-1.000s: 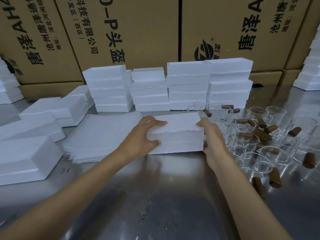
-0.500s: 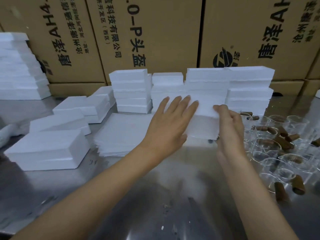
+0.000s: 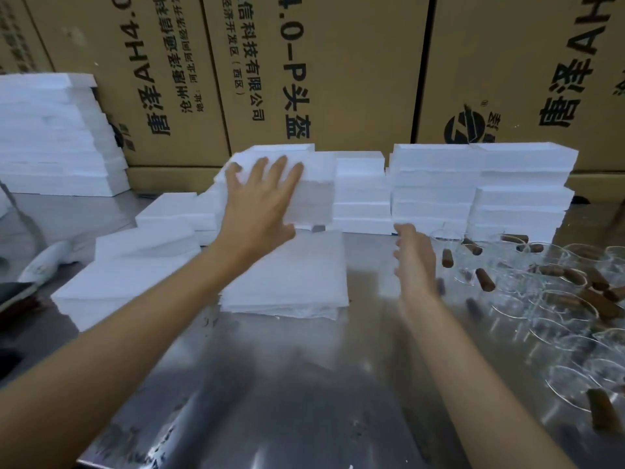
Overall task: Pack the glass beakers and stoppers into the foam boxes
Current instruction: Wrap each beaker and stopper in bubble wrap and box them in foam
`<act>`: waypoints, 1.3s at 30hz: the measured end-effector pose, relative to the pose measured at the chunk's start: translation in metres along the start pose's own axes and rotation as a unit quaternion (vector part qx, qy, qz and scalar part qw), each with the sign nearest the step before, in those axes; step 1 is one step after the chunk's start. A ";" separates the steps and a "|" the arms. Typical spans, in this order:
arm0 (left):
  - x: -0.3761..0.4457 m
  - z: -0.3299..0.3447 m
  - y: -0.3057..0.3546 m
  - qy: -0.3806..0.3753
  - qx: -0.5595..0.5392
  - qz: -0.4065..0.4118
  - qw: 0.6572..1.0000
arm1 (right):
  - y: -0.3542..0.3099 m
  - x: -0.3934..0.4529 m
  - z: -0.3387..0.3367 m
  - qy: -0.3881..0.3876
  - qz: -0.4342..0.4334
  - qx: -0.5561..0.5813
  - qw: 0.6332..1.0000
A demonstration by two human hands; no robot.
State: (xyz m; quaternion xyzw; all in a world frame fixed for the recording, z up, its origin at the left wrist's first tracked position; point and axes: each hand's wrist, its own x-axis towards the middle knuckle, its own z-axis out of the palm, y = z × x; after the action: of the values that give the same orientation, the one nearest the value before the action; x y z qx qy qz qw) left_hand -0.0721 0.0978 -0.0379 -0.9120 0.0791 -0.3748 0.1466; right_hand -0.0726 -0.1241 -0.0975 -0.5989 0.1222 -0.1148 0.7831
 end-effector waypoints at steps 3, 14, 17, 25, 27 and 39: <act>0.013 0.023 -0.057 -0.036 0.038 -0.037 0.998 | 0.042 0.013 -0.015 0.092 -0.044 -0.107 0.989; 0.034 0.115 -0.166 -0.155 0.139 -0.138 0.968 | 0.077 0.040 -0.017 0.065 -0.113 -0.298 0.946; 0.036 0.136 -0.169 -0.194 0.107 -0.149 0.964 | 0.078 0.042 -0.016 0.069 -0.111 -0.306 0.943; 0.038 0.156 -0.175 -0.241 -0.058 -0.235 0.940 | 0.078 0.043 -0.016 0.077 -0.103 -0.283 0.950; 0.039 0.151 -0.169 -0.251 -0.039 -0.248 0.935 | 0.077 0.043 -0.015 0.074 -0.099 -0.284 0.951; 0.084 0.117 -0.021 -0.081 -0.206 -0.067 0.973 | 0.071 0.044 -0.016 0.080 -0.081 -0.258 0.959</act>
State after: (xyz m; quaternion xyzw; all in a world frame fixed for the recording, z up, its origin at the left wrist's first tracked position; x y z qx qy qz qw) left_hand 0.0713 0.1206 -0.0548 -0.9531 0.0816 -0.2844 -0.0638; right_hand -0.0341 -0.1348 -0.1729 -0.7775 0.1613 -0.1899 0.5774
